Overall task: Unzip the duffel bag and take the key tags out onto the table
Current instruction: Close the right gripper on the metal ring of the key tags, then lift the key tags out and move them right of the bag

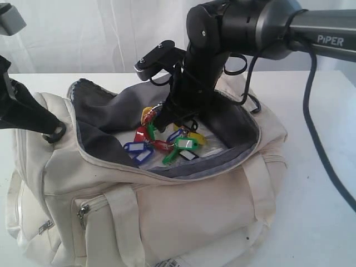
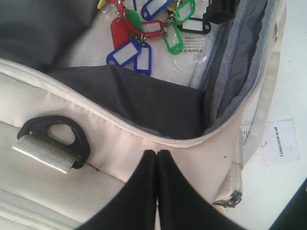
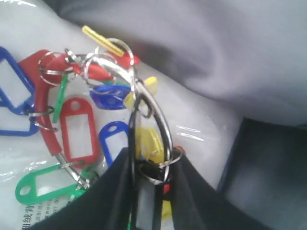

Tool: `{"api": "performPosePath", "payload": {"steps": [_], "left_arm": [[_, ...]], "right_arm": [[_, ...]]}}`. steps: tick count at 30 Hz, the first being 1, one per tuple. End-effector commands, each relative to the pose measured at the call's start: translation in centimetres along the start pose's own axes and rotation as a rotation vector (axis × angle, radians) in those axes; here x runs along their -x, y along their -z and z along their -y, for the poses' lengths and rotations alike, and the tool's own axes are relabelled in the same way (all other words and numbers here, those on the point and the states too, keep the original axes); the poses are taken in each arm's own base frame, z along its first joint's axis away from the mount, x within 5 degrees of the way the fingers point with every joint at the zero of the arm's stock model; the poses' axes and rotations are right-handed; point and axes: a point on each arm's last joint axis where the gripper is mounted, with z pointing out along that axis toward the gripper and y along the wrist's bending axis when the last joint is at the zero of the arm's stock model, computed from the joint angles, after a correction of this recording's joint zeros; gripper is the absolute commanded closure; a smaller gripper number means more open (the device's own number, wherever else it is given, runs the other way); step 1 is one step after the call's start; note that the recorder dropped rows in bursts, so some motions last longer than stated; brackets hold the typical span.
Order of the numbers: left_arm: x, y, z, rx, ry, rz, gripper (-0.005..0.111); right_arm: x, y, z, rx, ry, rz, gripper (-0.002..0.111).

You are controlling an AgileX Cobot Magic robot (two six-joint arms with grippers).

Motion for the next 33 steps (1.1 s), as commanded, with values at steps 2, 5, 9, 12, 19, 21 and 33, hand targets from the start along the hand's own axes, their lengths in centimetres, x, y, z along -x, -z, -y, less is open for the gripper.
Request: {"api": "performPosePath", "payload": {"steps": [2, 5, 9, 12, 19, 21, 33], "left_arm": [[0.0, 0.3, 0.5, -0.027, 0.004, 0.009, 0.107], [0.0, 0.3, 0.5, -0.027, 0.004, 0.009, 0.107], [0.0, 0.3, 0.5, -0.027, 0.004, 0.009, 0.107], [0.0, 0.3, 0.5, -0.027, 0.004, 0.009, 0.107], [0.0, 0.3, 0.5, -0.027, 0.004, 0.009, 0.107], [0.0, 0.3, 0.5, -0.027, 0.004, 0.009, 0.107], [0.0, 0.3, 0.5, -0.027, 0.004, 0.009, 0.107]], "right_arm": [[0.1, 1.6, 0.2, -0.015, -0.007, 0.033, 0.108], [0.1, 2.9, 0.2, -0.02, -0.007, 0.049, 0.108], [0.1, 5.3, 0.3, -0.034, -0.008, 0.094, 0.108], [0.1, 7.2, 0.3, -0.045, -0.009, 0.128, 0.108], [-1.6, 11.3, -0.1, -0.038, -0.011, 0.099, 0.108], [-2.3, 12.3, -0.4, -0.027, -0.015, 0.089, 0.108], [-9.3, 18.5, -2.8, -0.022, -0.053, 0.16, 0.108]]}}
